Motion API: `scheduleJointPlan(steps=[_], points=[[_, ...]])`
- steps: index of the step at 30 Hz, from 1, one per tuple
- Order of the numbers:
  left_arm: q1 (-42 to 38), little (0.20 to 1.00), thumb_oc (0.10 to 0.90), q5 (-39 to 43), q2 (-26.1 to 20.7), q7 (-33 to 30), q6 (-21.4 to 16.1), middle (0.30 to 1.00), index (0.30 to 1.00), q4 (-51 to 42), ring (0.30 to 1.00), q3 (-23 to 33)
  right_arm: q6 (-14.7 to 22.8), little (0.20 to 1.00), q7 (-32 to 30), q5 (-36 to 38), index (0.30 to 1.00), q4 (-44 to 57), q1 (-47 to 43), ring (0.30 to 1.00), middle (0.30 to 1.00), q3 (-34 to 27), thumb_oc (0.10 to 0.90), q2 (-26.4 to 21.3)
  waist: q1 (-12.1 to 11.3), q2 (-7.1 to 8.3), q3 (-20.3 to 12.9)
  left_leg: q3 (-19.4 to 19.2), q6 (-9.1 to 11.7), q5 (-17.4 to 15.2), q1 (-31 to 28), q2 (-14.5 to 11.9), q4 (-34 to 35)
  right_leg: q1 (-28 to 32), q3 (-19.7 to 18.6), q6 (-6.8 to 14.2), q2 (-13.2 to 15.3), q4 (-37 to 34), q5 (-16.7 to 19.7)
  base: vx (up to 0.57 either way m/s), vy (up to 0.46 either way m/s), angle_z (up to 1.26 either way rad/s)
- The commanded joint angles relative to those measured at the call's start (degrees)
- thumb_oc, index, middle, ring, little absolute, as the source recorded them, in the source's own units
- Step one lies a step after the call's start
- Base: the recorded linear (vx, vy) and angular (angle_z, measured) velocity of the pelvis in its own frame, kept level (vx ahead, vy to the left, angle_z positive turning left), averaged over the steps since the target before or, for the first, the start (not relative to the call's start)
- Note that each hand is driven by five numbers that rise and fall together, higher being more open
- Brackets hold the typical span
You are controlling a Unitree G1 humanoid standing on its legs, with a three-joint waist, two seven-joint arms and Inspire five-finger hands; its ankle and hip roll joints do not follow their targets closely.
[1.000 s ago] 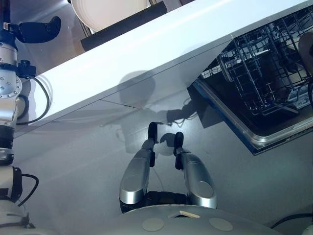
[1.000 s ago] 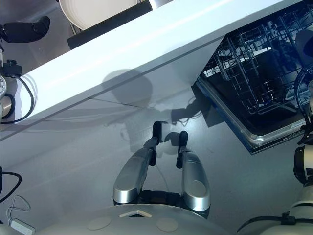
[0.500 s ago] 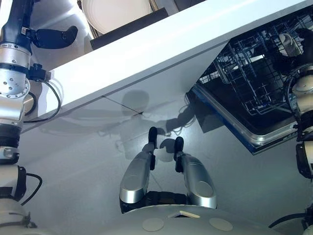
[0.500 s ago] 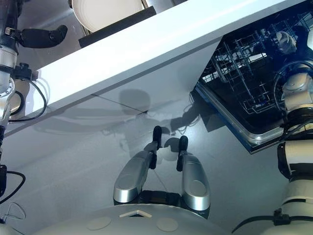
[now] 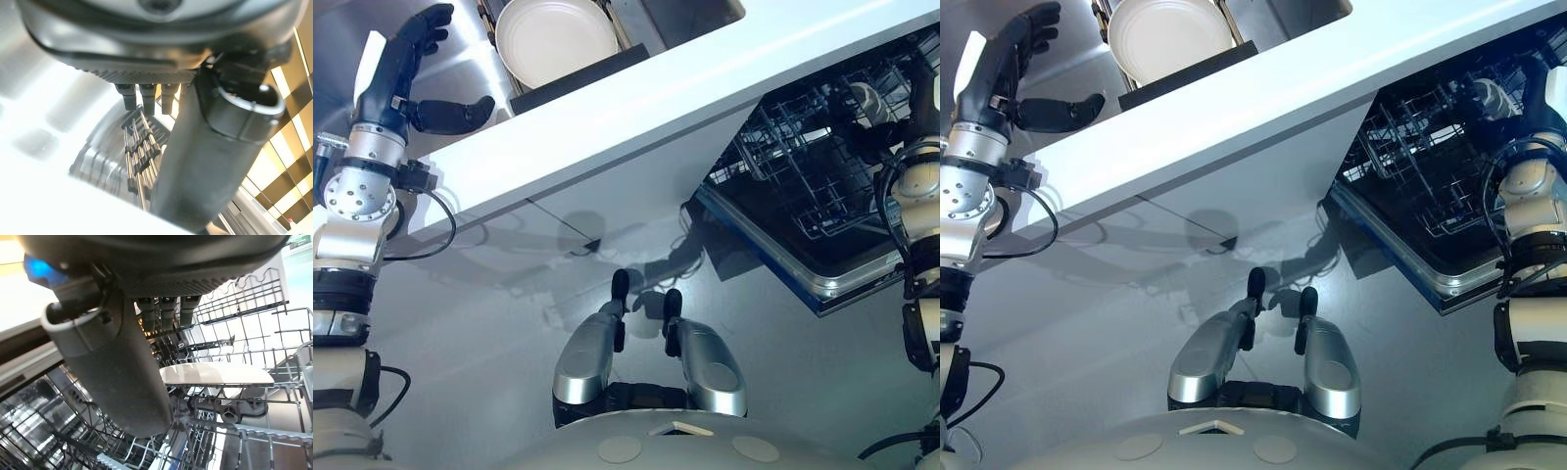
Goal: Pick up plates and place into dishwasher.
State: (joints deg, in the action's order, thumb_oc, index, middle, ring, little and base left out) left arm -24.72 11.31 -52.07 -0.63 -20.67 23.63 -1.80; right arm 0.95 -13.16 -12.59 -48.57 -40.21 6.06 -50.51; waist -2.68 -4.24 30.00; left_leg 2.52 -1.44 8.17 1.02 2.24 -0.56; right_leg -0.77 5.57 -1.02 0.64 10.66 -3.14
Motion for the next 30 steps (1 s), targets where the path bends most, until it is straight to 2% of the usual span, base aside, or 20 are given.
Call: scheduleJointPlan(steps=[1, 7, 11, 16, 18, 23, 30], points=[[5.4, 0.9, 0.8, 2.1, 2.9, -1.5, -5.5, 0.9, 0.9, -3.1, 0.9, 5.4, 4.2, 0.9, -3.0, -0.1, 0.9, 7.1, 4.7, 0.9, 0.9, -1.3, 0.8, -3.3, 0.4, 1.59, -12.3, -1.4, -0.2, -7.2, -0.8, 2.7, -3.9, -1.6, 1.3, 3.3, 0.6, -2.8, 2.8, 0.02, 0.051, -0.02], [9.9, 0.9, 0.8, 1.4, 5.1, -1.3, -6.5, 0.9, 0.9, -3.7, 0.9, 8.2, 6.2, 0.9, -0.4, 1.7, 0.9, 12.0, 13.7, 0.9, 0.9, -7.7, 0.8, -2.0, 1.0, 2.1, -15.5, -2.1, -0.4, -8.0, -3.6, 2.9, -2.4, 1.2, 1.9, 3.8, 1.0, -4.6, 2.8, 0.01, 0.046, -0.06], [13.0, 0.9, 0.8, -0.7, 6.7, -1.7, -6.4, 0.9, 0.9, -5.2, 0.9, 10.4, 6.0, 0.9, 7.0, 8.4, 0.9, 17.8, 20.0, 0.9, 0.9, -12.9, 0.8, -0.6, 1.6, 2.35, -17.3, -2.3, -0.5, -8.7, -5.1, 3.1, -2.0, 2.4, 2.1, 4.1, 1.2, -4.9, 2.4, -0.04, 0.055, -0.07], [15.8, 0.9, 0.8, -1.9, 8.1, -1.8, -6.2, 0.9, 0.9, -7.2, 0.9, 12.2, 9.1, 0.9, 15.5, 17.8, 0.9, 24.8, 28.4, 0.9, 0.9, -18.3, 0.8, 3.8, 2.8, 2.42, -19.3, -2.2, -1.0, -9.3, -7.4, 3.0, -0.3, 3.9, 1.7, 4.3, 1.1, -4.9, 1.4, -0.06, 0.054, 0.01], [16.2, 0.9, 0.8, -2.2, 8.4, -1.9, -5.8, 0.9, 0.9, -7.6, 0.9, 12.8, 10.2, 0.9, 16.6, 20.0, 0.9, 27.7, 30.2, 0.9, 0.9, -19.4, 0.8, 5.9, 3.3, 2.49, -20.1, -2.4, -1.3, -9.6, -8.2, 2.9, 0.4, 4.3, 1.6, 4.4, 1.1, -4.9, 1.0, -0.07, 0.03, -0.02], [16.3, 0.9, 0.8, -3.9, 9.1, -2.0, -6.0, 0.9, 0.9, -7.3, 0.9, 12.9, 13.1, 0.9, 17.4, 20.2, 0.9, 32.2, 32.5, 0.9, 0.9, -21.5, 0.8, 10.4, 4.2, 2.9, -22.0, -3.4, -1.7, -9.8, -9.4, 2.7, 2.1, 4.8, 1.5, 4.8, 0.9, -5.8, 1.5, -0.08, 0.027, -0.05], [17.4, 0.9, 0.8, -5.5, 9.8, -2.4, -5.7, 0.9, 0.9, -6.3, 0.9, 14.4, 14.6, 0.9, 19.3, 21.9, 0.9, 37.1, 34.8, 0.9, 0.9, -22.7, 0.8, 14.1, 5.0, 3.33, -24.8, -4.9, -2.0, -10.3, -10.6, 2.7, 4.2, 5.6, 1.3, 5.0, 0.4, -8.4, 1.2, -0.04, 0.033, -0.09]])
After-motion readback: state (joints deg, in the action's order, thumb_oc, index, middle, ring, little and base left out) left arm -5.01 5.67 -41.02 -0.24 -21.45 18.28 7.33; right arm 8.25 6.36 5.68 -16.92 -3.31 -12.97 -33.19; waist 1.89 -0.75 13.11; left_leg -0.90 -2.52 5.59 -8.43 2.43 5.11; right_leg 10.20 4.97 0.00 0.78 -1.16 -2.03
